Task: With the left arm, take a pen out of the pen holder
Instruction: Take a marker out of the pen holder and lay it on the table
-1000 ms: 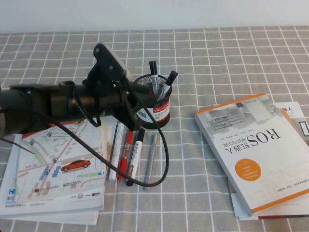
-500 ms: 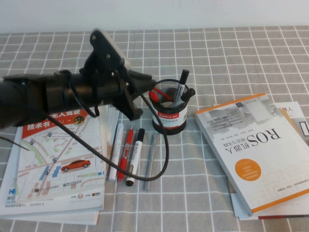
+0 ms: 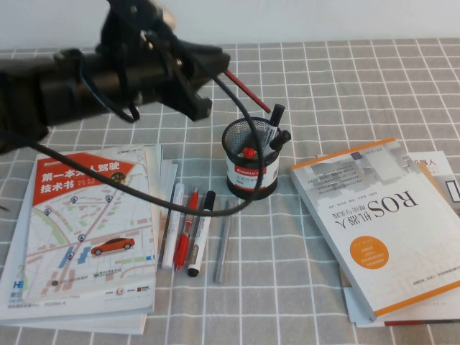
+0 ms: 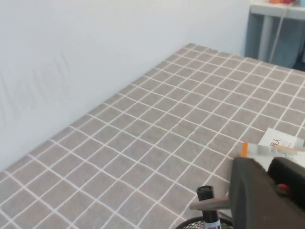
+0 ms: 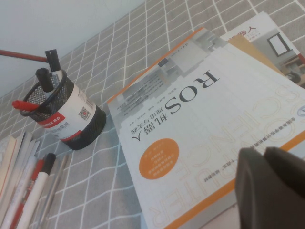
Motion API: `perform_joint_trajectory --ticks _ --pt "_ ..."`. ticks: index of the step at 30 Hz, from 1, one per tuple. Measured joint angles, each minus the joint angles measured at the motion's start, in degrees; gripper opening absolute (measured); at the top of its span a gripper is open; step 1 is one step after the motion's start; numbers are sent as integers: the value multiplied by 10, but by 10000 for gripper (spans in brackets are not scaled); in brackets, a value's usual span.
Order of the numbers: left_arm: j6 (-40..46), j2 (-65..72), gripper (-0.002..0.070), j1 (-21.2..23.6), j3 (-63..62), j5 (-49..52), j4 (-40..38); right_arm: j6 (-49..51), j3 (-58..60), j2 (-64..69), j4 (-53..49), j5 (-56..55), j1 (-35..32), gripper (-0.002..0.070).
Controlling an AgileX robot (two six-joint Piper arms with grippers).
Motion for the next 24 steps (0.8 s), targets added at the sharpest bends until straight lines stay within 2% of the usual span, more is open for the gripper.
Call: perform_joint_trajectory --ticks 2,5,7,10,13,17,21,24 --pt "-50 -16 27 0 -12 -12 45 0 0 0 0 0 0 -13" --pt "-191 -48 27 0 -40 -19 181 0 0 0 0 0 0 -13" --pt "-317 -66 27 0 -67 1 294 0 0 0 0 0 0 -13" --pt "-517 -81 27 0 -123 85 459 0 0 0 0 0 0 -13" --pt "-656 -83 27 0 -188 205 576 0 0 0 0 0 0 -13" --pt "-781 -84 27 -1 -225 325 666 0 0 0 0 0 0 -13" --pt "-863 -87 27 -24 -206 345 725 0 0 0 0 0 0 -13" --pt "-877 -84 27 -44 -176 348 727 0 0 0 0 0 0 -13"
